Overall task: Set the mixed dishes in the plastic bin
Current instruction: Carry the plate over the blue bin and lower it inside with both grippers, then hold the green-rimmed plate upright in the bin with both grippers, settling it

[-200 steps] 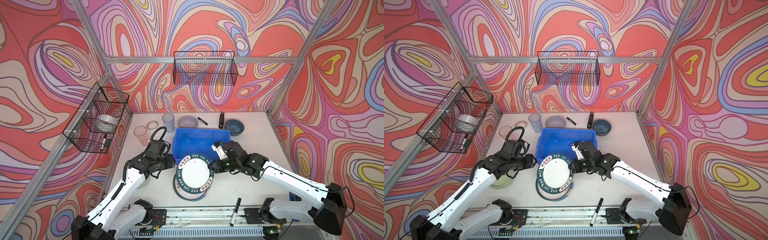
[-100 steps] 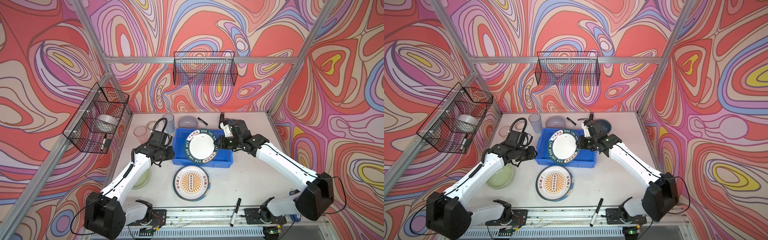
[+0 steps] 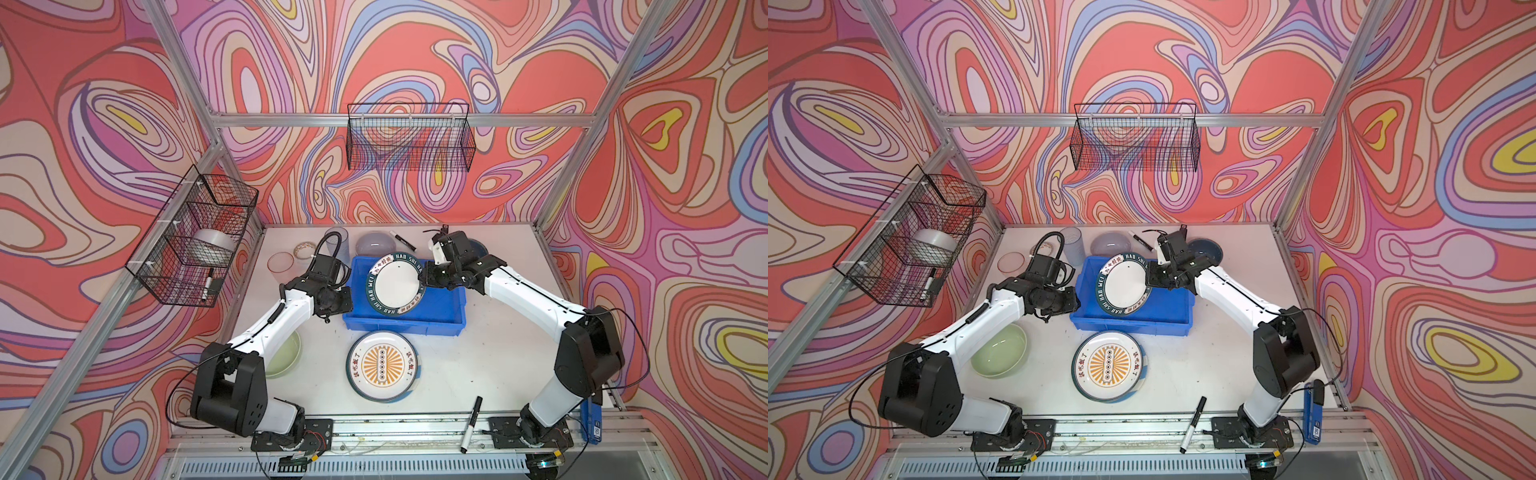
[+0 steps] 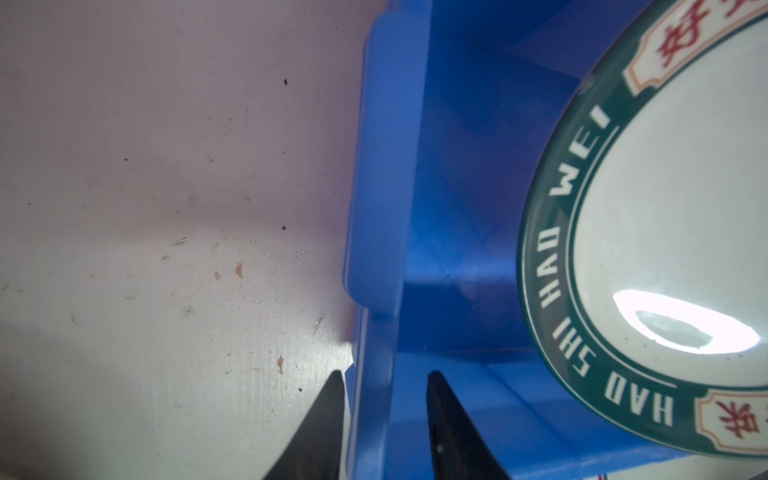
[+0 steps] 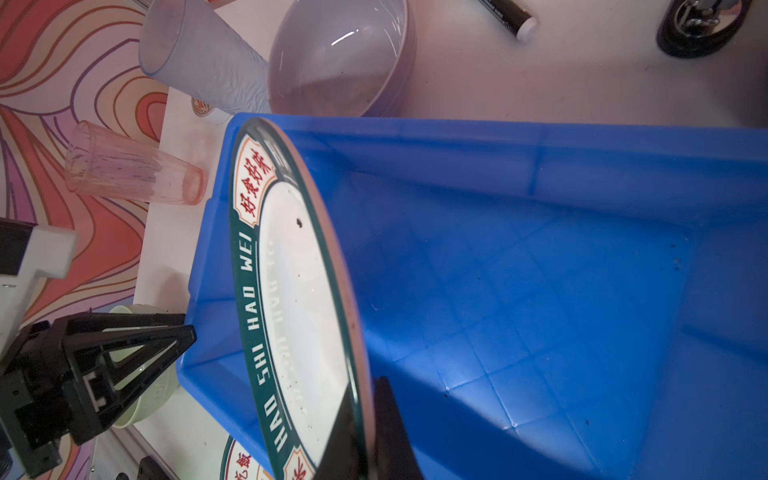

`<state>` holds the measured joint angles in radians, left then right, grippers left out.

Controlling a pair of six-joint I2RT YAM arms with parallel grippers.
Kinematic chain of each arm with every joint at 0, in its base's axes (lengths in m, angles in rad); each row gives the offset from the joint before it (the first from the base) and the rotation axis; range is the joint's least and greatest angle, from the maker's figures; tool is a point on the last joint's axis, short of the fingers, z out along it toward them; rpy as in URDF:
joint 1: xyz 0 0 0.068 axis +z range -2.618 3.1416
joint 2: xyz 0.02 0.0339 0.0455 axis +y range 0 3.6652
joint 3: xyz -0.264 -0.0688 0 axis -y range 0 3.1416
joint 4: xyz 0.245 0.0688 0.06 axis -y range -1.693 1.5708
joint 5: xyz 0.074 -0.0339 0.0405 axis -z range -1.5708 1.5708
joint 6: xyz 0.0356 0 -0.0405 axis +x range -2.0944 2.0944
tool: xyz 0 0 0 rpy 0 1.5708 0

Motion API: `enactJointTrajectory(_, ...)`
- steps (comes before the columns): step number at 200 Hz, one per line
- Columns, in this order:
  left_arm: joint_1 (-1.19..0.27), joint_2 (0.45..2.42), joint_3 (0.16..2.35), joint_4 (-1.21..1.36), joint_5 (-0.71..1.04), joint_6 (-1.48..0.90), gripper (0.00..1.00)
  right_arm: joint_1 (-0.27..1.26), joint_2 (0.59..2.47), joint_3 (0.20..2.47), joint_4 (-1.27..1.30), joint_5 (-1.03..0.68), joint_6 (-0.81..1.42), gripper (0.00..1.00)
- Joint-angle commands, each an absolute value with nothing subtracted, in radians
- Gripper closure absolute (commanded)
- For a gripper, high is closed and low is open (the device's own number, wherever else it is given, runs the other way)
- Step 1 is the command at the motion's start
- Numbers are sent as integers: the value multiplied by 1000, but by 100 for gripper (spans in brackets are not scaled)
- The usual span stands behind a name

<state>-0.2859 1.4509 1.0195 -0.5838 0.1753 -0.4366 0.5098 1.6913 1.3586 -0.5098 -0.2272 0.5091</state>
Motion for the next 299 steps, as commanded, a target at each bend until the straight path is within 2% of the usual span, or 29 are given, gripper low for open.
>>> enactJointTrajectory(1,-274,1480,1034,-562,182,-417,63,505,1718,1390,-443,-266,513,100)
enactJointTrajectory(189,-270,1511,1020,-535,252,-439,73,505,1965,1385,-318,-382,593,100)
enactJointTrajectory(242,-269,1509,1020,-536,260,-439,74,509,1983,1376,-326,-365,593,85)
enactJointTrajectory(299,-269,1514,1038,-549,268,-424,74,518,2011,1397,-357,-337,577,75)
